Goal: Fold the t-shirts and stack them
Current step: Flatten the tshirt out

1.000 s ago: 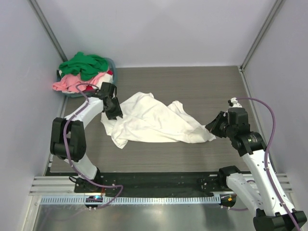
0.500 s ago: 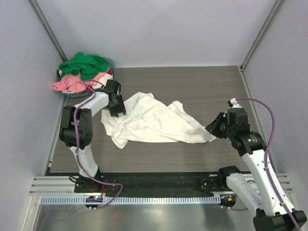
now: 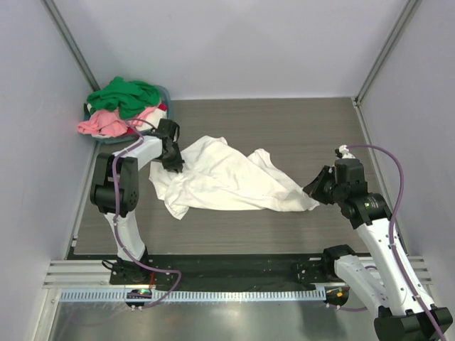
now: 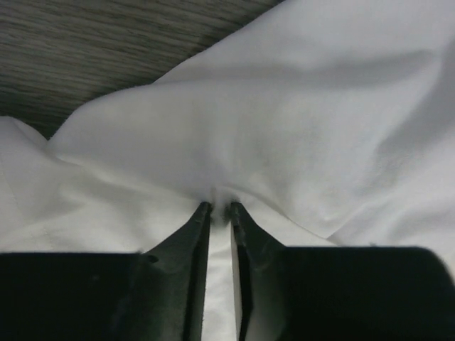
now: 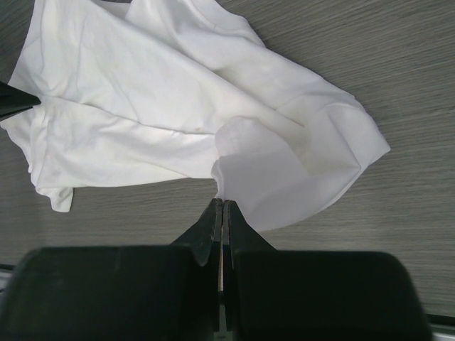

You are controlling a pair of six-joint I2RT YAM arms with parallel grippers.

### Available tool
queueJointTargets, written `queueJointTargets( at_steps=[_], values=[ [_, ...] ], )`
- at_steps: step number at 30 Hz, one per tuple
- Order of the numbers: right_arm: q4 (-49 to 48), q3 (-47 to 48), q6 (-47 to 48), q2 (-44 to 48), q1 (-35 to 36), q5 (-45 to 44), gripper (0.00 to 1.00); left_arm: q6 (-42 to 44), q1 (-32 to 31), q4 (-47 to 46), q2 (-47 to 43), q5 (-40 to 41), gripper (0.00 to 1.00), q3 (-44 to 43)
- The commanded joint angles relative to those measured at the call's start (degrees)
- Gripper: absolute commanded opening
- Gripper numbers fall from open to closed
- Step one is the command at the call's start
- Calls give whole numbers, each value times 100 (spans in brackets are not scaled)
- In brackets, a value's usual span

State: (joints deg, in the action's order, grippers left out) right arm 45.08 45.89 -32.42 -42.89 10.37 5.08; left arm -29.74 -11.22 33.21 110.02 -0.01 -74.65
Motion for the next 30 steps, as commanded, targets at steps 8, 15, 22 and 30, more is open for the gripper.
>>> queueJointTargets(
  at_steps=[8,15,22,30],
  values=[
    [-105,8,52,44,-9,19,1,-50,15,88,-287,45,0,-163],
    [-43,218,34,53,-9,-16,1,-287,24,633,-1253,124,0,-278],
    [79,639,43,53,-9,-68,1,-331,15,1327,-2027,159,1,-454],
    [343,1667,183,-166,-17,-358,1,-252,24,2031,-3001,194,0,-962]
  ],
)
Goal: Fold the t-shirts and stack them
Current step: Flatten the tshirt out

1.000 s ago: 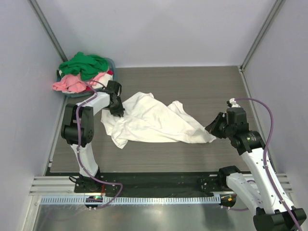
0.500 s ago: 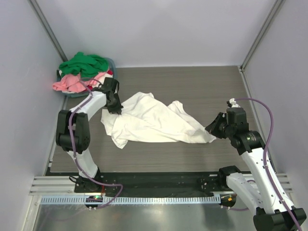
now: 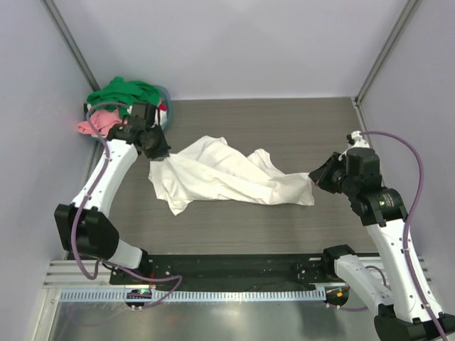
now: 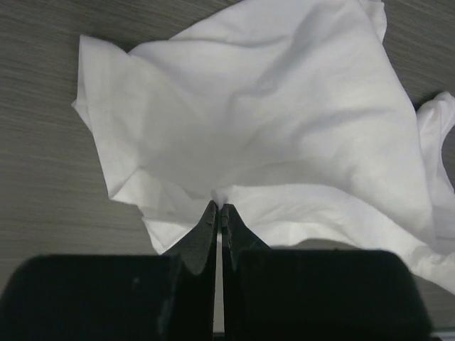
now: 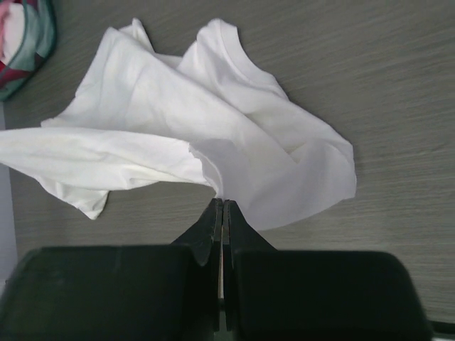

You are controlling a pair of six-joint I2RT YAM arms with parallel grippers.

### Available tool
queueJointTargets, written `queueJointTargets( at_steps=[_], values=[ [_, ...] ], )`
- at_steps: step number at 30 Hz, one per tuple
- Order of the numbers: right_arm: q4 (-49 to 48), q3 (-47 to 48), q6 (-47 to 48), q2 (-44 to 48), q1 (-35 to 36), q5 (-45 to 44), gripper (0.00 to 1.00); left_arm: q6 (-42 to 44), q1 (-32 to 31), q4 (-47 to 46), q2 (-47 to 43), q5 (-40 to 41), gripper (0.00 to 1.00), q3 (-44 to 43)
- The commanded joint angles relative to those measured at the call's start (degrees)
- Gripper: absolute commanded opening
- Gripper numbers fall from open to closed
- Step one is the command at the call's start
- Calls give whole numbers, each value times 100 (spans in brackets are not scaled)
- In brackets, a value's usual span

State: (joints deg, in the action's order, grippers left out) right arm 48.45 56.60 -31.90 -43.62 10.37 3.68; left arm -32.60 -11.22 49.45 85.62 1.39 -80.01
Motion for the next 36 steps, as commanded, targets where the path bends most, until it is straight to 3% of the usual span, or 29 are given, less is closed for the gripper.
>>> queueJointTargets(
  at_steps=[1,13,19,24,29,36],
  values=[
    [111,989,175,-138,-18,-297,1,69,15,573,-695,63,0,-715],
    [579,4892,746,-262,-17,-2203,1,184,24,1014,-2515,468,0,-3037],
    [219,5940,1537,-16,9,-2600,1,141,6,690,-3025,178,0,-4031],
    [-203,6389,1888,160,114,-3057,1,-133,15,22,-3386,186,0,-4066],
    [-581,6847,2618,-199,316,-3101,1,-280,15,47,-3184,414,0,-4059],
    [-1591,5715,3390,-1288,746,-3540,1,-782,15,247,-2297,1424,0,-3154]
  ],
)
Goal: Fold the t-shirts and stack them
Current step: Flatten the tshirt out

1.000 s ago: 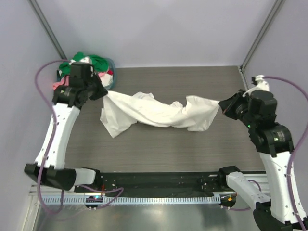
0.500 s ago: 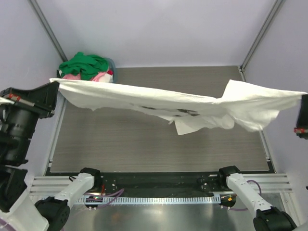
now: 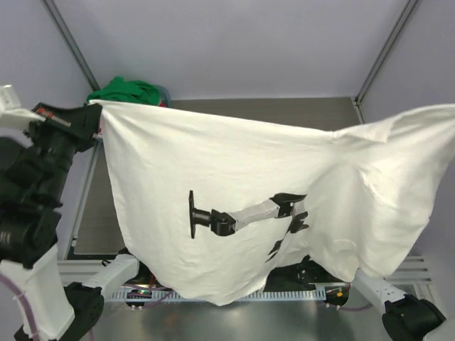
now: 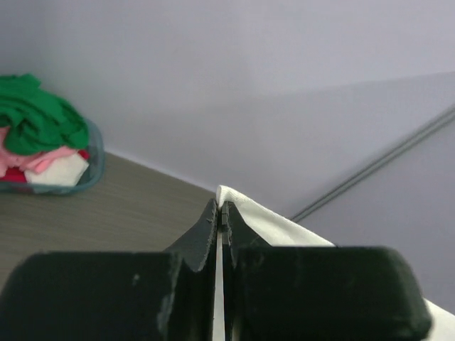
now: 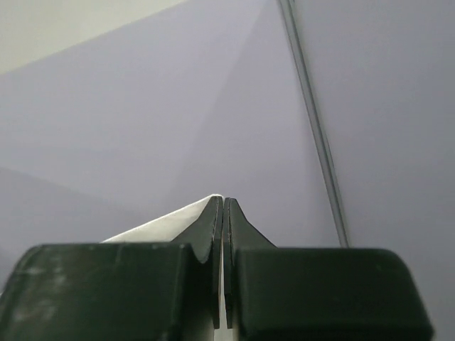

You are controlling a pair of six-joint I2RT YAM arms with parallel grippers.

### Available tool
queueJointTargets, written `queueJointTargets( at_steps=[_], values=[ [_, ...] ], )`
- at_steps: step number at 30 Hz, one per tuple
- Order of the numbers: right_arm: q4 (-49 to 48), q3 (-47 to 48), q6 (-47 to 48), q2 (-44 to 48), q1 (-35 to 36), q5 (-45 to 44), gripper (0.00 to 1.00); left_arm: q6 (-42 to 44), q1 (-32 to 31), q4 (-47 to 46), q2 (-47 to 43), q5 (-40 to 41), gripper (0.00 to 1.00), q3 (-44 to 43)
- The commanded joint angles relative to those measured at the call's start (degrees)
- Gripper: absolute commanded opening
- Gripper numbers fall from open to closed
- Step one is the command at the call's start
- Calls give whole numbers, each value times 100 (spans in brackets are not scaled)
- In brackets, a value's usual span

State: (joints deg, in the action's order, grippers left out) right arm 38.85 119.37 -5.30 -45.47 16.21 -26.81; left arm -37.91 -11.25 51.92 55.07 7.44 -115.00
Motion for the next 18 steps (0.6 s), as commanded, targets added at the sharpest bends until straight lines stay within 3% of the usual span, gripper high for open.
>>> queueJointTargets(
  at_steps=[1,4,7,11,12,14,15,16,17,18],
  values=[
    [-790,-686,845,-1330,172,-536,1,-261,26,115,934,1038,0,373],
    [-984,-757,1241,-2411,137,-650,1,-243,210,91,1576,1164,0,916],
    [-1160,-845,1268,-3719,-214,-414,1,-383,868,-541,2024,523,0,1996],
    [-1214,-565,734,-5408,-653,-256,1,-340,1624,-1245,2998,-163,0,2816],
    [-1170,-260,541,-6002,-689,-81,19,-253,1652,-1246,3471,-373,2,2799],
    [-837,154,382,-6507,-733,236,72,97,1669,-1141,3931,-672,11,2527],
    [-687,365,328,-6701,-707,246,86,204,1661,-1088,4063,-900,32,2448],
    [-407,663,128,-6938,-689,237,93,266,1661,-1070,4204,-1068,44,2412],
    [-326,675,47,-6940,-689,237,95,371,1669,-1044,4196,-1043,59,2421],
    [-308,423,-58,-6792,-689,203,95,416,1661,-1035,4144,-991,63,2464]
  ],
)
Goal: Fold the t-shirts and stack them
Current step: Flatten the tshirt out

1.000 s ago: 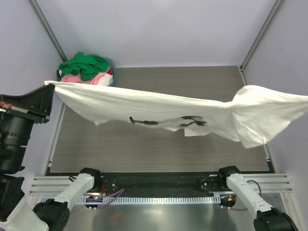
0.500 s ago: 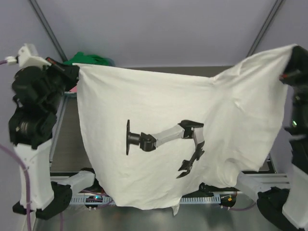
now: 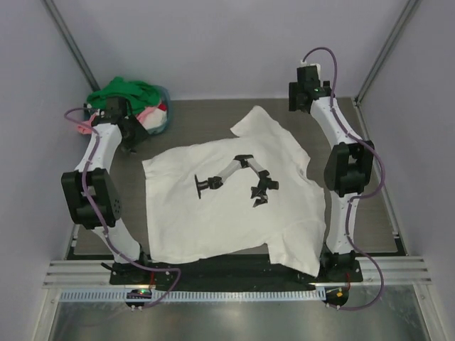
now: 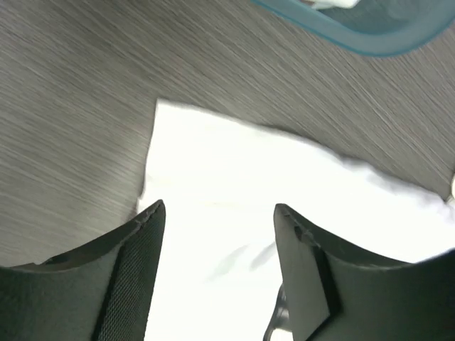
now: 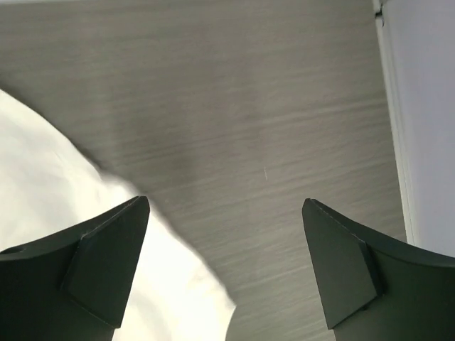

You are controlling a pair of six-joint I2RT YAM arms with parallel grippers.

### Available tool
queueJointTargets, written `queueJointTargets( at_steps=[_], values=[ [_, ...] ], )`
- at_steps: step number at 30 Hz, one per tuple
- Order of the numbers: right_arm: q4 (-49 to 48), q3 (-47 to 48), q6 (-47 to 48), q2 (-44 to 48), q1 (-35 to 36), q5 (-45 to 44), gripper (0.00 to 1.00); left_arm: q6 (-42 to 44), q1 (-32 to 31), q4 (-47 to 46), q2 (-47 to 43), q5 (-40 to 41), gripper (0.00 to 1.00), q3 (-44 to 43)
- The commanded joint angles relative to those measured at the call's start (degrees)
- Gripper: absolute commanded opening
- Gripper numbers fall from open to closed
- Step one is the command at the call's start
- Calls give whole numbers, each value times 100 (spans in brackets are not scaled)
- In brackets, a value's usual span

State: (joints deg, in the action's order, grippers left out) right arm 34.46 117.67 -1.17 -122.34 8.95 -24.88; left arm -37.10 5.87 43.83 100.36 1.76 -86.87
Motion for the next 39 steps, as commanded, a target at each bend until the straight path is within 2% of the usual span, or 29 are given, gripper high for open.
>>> queueJointTargets(
  at_steps=[1,3,7,9,10,11,16,20,25,29,34,39],
  values=[
    [114,382,-620,1027,37,36,96,370,-51,-209,-533,-318,65,-296],
    [18,-441,-779,1352,45,158,95,432,-59,-130,-753,-290,67,-77],
    [-614,-2069,-1332,2196,37,1062,96,423,-129,-173,-1351,-229,67,652],
    [-1017,-2789,-1605,2461,37,1993,95,380,-139,-322,-1554,-290,67,1204],
    [-1107,-2941,-1667,2487,37,2666,95,336,-139,-366,-1598,-308,67,1382],
    [-1169,-3021,-1746,2409,37,2908,95,309,-147,-445,-1624,-377,66,1540],
    [-1222,-2662,-2080,1698,45,4052,93,55,-296,-849,-1642,-431,64,2454],
    [-1125,-2073,-2212,960,54,3991,92,1,-367,-1052,-1291,-387,62,2579],
    [-1152,-1168,-2431,-269,45,4482,90,-8,-411,-1210,-633,-273,60,2526],
    [-1143,-658,-2362,-931,-16,4440,89,27,-464,-1254,-307,-28,56,2394],
    [-1222,-797,-2440,-1248,-429,4282,89,124,-534,-1281,203,105,55,2043],
    [-1477,-1473,-2625,-1213,-1007,4123,88,177,-1086,-1237,1036,281,51,1437]
  ],
)
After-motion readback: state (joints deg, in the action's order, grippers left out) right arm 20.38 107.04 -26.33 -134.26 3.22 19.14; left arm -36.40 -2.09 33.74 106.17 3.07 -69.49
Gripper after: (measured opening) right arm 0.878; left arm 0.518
